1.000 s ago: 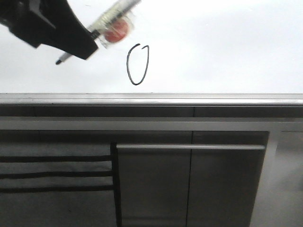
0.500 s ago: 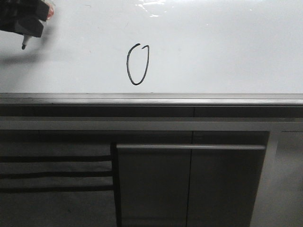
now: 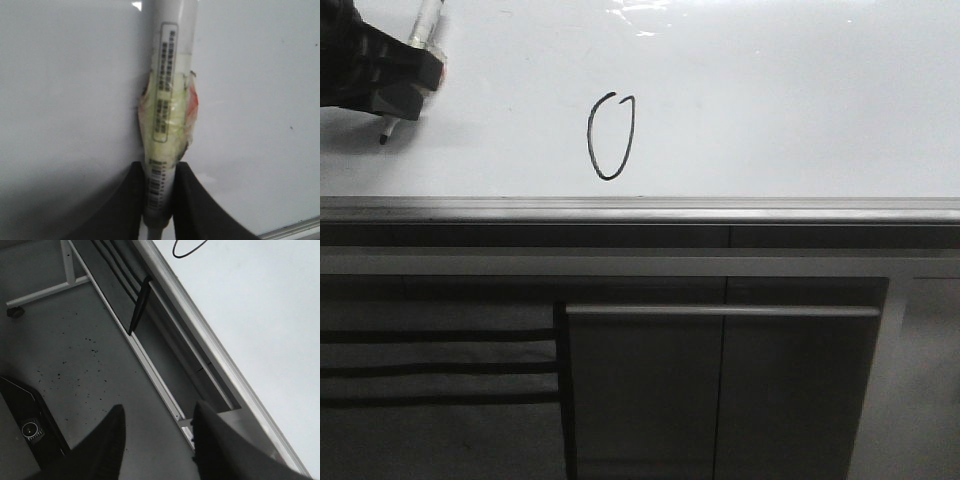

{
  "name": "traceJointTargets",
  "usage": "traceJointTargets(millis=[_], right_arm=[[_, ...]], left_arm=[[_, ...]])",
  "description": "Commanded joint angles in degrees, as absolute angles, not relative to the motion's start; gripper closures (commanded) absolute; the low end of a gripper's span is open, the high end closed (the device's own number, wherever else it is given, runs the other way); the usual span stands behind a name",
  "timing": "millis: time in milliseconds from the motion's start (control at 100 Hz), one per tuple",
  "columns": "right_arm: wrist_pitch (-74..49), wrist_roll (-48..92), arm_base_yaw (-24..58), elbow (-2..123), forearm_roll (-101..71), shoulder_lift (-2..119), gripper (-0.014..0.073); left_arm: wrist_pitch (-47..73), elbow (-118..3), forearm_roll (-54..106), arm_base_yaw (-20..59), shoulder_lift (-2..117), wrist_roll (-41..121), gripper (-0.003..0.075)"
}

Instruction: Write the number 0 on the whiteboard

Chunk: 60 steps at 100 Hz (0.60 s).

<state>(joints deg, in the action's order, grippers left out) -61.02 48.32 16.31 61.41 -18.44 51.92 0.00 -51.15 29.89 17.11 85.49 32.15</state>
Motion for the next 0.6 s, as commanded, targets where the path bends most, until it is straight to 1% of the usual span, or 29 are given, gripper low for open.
traceJointTargets(millis=[0, 130, 200, 240, 350, 490, 590], right_arm=[[-58.9, 47.6, 15.8, 62.8, -19.6, 51.3, 0.0313], [-58.4, 44.3, 15.8, 62.8, -19.6, 51.3, 0.0313], [-58.3, 42.3, 15.8, 62.8, -19.6, 51.3, 0.0313], [-58.5, 41.7, 15.8, 62.8, -19.6, 51.3, 0.0313], [-59.1, 37.5, 15.8, 62.8, -18.2, 50.8, 0.0313], [-59.0, 23.2, 15.8, 62.8, -9.7, 48.3, 0.0314], [-59.1, 9.0, 15.8, 62.5, 0.5, 46.1, 0.0316]], left_arm=[[-2.9, -52.7, 30.5, 17.0, 83.6, 31.6, 0.0662], [-2.9, -52.7, 30.5, 17.0, 83.6, 31.6, 0.0485], [-2.7, -52.7, 30.5, 17.0, 83.0, 31.6, 0.0423], [-2.2, -52.7, 30.5, 17.0, 82.4, 31.6, 0.0412], [1.3, -52.7, 29.9, 17.0, 78.5, 31.8, 0.0415], [12.2, -52.7, 26.7, 16.9, 69.9, 31.8, 0.0415], [22.5, -52.7, 25.4, 16.9, 62.8, 31.8, 0.0415]])
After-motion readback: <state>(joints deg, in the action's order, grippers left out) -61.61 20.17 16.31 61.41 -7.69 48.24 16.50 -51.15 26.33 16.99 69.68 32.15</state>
